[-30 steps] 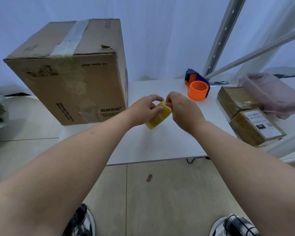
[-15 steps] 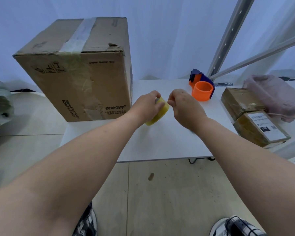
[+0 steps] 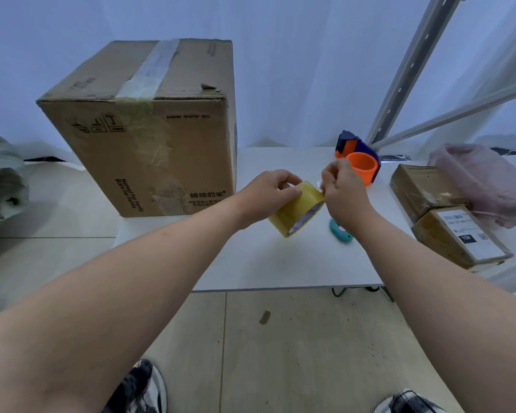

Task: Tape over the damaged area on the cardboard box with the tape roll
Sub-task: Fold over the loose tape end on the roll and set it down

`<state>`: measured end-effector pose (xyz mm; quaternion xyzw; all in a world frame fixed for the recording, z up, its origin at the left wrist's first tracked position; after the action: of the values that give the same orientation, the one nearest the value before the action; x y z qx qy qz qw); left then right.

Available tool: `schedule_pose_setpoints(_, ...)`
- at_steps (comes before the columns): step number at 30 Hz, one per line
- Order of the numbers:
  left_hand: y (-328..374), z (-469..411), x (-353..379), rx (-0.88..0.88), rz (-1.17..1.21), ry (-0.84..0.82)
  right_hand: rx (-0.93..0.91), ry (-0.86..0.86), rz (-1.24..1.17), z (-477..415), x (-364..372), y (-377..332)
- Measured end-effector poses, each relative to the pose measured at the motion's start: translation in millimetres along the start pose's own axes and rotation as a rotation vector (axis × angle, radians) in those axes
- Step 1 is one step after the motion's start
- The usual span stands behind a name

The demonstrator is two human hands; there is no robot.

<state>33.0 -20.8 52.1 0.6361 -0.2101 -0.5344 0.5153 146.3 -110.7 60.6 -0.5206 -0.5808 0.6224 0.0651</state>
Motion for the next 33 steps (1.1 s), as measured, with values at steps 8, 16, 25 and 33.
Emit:
schedule_pose_setpoints(8,11.3,-8.2,-10.3,0.010,-0.350,0.075,-0.288,-0.047,0.389,11.0,13.3,-36.4)
schedule_pose_setpoints(16,10.3,-3.9,1.9,-0.005,-0.531,0.065,-0.264,-0.073,0.410,12.0,14.6,-35.9)
schedule_pose_setpoints(25,11.0,-1.9,-1.3,0.014,-0.565,0.101,-0.293,-0.076,0.444,13.9,16.9,-49.7)
schedule_pose_setpoints(33,-9.6,-1.1,-24.5,-0.034,-0.519,0.160,-0.452,-0.053,0.415,19.8,24.2,-78.2)
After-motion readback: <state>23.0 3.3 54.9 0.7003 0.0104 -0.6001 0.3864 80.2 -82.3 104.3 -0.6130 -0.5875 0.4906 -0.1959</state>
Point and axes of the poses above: each hand's wrist, its own z-axis away from the middle knuckle, its own x-axis out of the palm, y = z × x, the point moved 9 cm from there along -z, towards the middle knuckle, and after that the axes turned 2 degrees about -y, right-handed, at the moved point
